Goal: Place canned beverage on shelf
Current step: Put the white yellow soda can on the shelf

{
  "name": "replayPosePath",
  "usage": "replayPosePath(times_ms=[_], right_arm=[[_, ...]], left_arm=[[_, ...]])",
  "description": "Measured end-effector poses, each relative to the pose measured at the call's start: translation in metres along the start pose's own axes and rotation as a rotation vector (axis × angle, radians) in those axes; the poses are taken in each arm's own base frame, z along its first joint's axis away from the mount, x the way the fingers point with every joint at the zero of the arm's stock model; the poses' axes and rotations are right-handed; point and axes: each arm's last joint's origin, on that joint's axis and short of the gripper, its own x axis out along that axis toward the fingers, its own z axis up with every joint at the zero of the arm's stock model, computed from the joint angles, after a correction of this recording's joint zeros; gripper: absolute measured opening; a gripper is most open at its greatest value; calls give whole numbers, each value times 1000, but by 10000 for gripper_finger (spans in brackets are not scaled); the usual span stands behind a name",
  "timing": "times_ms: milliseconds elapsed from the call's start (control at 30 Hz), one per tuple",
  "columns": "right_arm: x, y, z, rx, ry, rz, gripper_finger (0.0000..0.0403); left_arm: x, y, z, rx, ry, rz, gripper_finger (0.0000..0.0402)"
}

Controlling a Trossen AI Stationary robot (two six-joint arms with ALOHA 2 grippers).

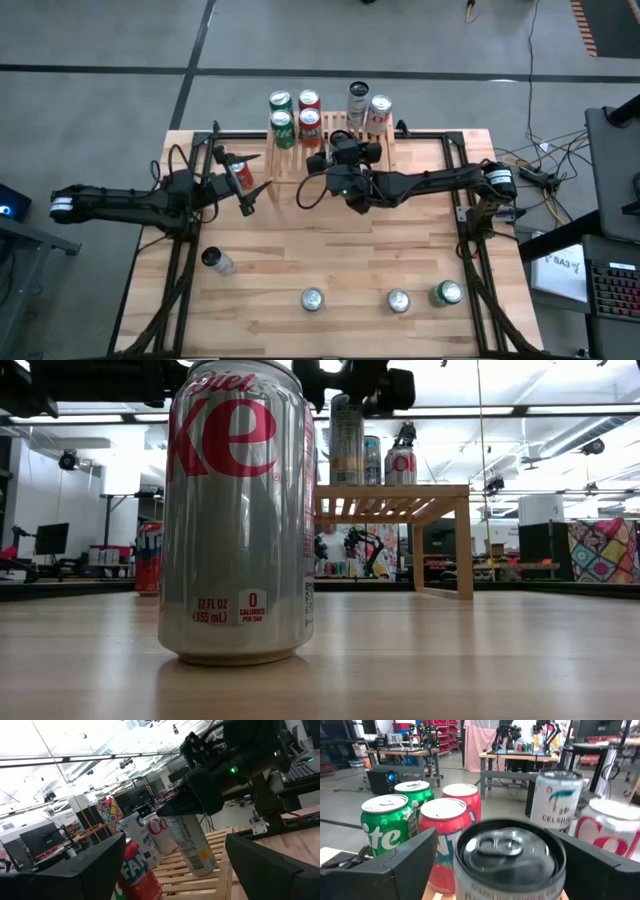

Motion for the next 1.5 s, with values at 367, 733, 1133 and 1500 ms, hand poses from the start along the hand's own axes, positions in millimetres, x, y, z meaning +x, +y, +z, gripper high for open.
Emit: replayPosePath(times_ms=[367, 733, 1133, 1500], right_arm=[[-12, 7, 38, -83, -33, 33, 348], [-39, 12, 85, -294, -71, 141, 348], [-56, -14, 128, -421, 118, 459, 316], [-62, -51, 130, -573, 224, 438, 232]], left_arm=[[0, 1, 2, -6, -17, 8, 327], [5, -4, -3, -63, 11, -13, 327], [36, -12, 10, -233, -3, -165, 327], [75, -26, 7, -209, 94, -205, 319]])
